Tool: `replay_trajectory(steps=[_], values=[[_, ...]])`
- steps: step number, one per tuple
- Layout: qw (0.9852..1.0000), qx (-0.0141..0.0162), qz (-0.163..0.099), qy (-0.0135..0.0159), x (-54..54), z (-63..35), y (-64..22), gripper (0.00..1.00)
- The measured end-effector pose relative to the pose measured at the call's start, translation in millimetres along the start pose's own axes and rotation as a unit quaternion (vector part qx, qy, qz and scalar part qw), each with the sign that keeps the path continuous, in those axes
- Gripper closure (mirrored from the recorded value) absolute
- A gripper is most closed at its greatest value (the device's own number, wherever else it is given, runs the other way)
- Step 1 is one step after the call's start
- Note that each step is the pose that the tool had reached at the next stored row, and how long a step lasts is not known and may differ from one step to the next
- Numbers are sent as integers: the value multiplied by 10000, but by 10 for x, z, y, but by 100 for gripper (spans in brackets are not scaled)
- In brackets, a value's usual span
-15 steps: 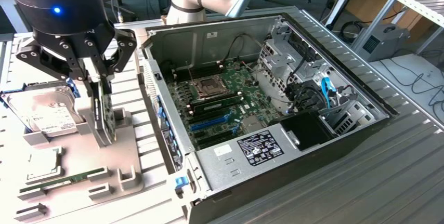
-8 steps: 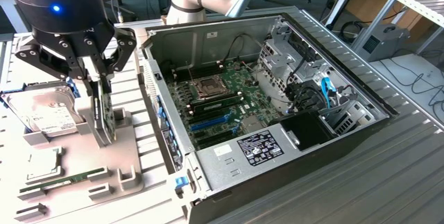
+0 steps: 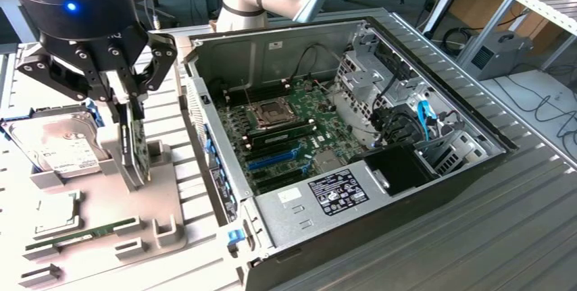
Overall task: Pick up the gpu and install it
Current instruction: 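Pick up the gpu and move the gpu toward the slot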
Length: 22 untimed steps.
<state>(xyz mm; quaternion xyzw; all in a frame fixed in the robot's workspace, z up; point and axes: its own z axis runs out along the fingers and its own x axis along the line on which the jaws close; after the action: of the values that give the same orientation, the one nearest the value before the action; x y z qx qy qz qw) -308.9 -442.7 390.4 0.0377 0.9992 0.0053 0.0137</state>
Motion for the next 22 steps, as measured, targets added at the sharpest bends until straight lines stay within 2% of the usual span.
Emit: replay_trajectory(steps=[22], values=[[10000, 0, 0, 0, -3, -123, 2, 73]])
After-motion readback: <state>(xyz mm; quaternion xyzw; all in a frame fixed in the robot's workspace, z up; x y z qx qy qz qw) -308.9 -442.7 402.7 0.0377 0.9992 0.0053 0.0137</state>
